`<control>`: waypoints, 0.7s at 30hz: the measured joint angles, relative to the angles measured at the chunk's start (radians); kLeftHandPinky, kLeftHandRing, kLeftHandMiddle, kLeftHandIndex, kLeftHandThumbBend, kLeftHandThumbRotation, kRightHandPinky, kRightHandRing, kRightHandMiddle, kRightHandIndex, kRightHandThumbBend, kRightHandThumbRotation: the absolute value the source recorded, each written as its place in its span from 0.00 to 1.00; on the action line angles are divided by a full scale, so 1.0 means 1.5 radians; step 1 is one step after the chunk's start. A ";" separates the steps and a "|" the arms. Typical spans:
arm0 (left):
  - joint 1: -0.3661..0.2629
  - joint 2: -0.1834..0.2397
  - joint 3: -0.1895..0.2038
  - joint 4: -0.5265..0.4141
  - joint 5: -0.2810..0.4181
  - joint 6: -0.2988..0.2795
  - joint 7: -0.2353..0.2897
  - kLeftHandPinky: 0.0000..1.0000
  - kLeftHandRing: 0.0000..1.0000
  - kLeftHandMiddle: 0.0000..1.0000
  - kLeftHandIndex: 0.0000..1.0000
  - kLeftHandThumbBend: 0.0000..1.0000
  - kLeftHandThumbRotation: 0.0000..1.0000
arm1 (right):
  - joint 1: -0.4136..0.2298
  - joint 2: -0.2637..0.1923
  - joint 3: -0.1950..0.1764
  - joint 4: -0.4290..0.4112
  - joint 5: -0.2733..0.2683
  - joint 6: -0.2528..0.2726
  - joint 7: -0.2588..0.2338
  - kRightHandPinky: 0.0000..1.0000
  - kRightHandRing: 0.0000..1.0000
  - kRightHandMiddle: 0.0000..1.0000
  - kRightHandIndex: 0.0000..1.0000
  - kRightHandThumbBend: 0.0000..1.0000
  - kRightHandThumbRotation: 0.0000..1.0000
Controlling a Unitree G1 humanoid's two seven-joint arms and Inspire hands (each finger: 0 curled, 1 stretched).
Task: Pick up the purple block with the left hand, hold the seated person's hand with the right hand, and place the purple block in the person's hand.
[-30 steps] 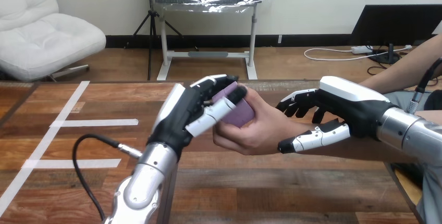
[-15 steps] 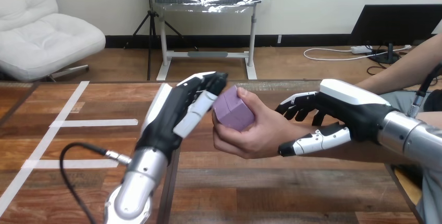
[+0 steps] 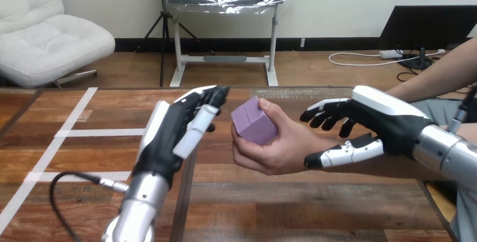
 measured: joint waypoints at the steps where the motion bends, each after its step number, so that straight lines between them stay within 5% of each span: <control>1: 0.005 0.000 0.002 -0.003 -0.001 -0.001 0.000 0.64 0.75 0.78 0.74 0.56 1.00 | 0.004 0.002 -0.002 0.001 0.004 -0.003 -0.007 0.62 0.75 0.79 0.82 0.88 0.65; 21: 0.095 0.000 0.039 -0.106 -0.042 -0.002 -0.005 0.69 0.76 0.79 0.76 0.70 1.00 | 0.066 0.071 -0.061 0.039 0.096 -0.116 -0.120 0.75 0.84 0.87 0.88 0.83 0.97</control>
